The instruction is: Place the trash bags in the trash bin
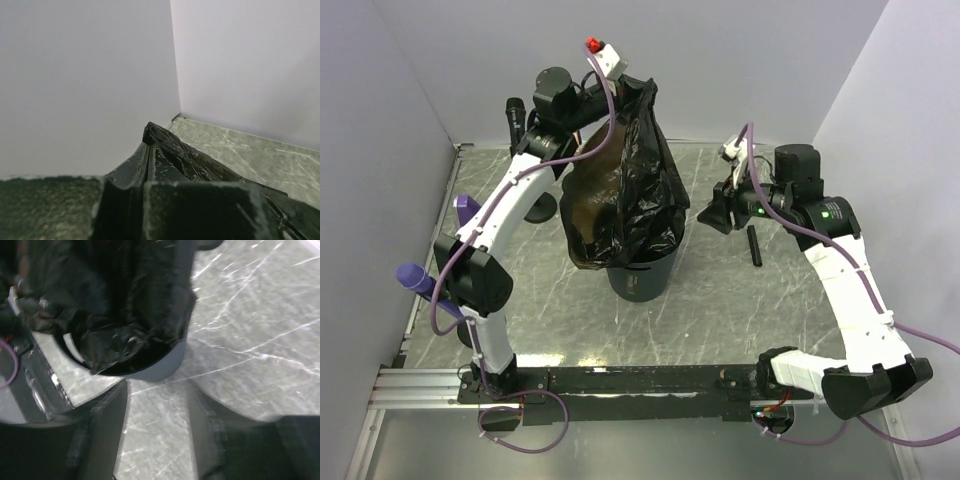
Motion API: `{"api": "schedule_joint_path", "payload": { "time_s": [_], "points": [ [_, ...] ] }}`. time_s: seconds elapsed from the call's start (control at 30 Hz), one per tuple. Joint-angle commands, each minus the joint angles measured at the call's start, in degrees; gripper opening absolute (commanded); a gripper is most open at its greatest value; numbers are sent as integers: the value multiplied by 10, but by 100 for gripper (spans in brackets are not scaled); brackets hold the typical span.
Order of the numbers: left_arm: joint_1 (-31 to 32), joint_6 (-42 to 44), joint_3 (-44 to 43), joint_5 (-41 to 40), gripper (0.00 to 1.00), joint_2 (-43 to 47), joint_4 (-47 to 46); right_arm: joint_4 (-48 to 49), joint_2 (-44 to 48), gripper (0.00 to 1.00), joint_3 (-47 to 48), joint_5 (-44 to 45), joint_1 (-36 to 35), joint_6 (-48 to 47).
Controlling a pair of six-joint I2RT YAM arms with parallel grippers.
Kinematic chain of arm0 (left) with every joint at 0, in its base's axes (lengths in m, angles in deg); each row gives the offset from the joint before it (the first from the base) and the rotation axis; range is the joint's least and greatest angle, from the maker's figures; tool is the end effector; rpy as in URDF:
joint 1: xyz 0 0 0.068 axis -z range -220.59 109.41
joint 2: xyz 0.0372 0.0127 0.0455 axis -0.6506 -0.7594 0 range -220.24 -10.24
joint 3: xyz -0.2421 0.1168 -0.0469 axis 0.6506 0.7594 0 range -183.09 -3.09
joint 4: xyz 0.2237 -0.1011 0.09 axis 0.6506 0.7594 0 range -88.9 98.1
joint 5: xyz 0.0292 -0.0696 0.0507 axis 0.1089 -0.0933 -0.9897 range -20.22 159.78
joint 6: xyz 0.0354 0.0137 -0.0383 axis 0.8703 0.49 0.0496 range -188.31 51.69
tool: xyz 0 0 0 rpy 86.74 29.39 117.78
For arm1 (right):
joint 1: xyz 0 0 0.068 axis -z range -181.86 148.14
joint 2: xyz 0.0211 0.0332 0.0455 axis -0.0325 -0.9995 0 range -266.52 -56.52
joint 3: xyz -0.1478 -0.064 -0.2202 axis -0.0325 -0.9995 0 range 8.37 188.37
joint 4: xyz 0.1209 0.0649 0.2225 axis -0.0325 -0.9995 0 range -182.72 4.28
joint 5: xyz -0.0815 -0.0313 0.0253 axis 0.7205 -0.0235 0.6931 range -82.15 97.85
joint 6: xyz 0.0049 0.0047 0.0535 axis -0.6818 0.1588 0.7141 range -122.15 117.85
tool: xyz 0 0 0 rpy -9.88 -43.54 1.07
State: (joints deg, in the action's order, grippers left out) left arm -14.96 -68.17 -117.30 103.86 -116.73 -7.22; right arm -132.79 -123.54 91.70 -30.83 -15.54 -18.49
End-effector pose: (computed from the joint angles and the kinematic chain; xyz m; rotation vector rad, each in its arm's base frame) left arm 0.3784 -0.2037 0.4876 0.7923 1.1300 -0.7566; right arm 0.2111 0.0742 0.4308 -0.9069 1.8352 0.6779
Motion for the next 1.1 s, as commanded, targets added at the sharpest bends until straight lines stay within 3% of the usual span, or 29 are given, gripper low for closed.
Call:
{"api": "schedule_joint_path", "payload": {
  "time_s": [0.0, 0.07, 0.33, 0.47, 0.6, 0.8, 1.07],
  "points": [
    [0, -17, -36, 9, 1, 27, -37, -12, 10, 48, -2, -42, -28, -35],
    [-6, -8, -47, 6, 0, 25, -35, -19, 2, 41, -7, -52, -43, -46],
    [-7, -30, -172, -41, 1, -65, -16, 23, -60, 34, -19, -64, -104, -22],
    [-5, -30, -145, -40, 1, -47, -28, 68, -129, 33, 2, -9, -116, 41],
    [-6, -28, -76, -34, 1, -1, -23, 30, -165, 34, 41, 27, -116, 18],
    [-6, -55, 79, -30, 1, 82, -72, -2, -57, 41, -22, 32, -116, -18],
    [16, -131, -5, -100, 1, 37, -72, -27, 43, 60, -11, -5, -117, -77]
  ]
}}
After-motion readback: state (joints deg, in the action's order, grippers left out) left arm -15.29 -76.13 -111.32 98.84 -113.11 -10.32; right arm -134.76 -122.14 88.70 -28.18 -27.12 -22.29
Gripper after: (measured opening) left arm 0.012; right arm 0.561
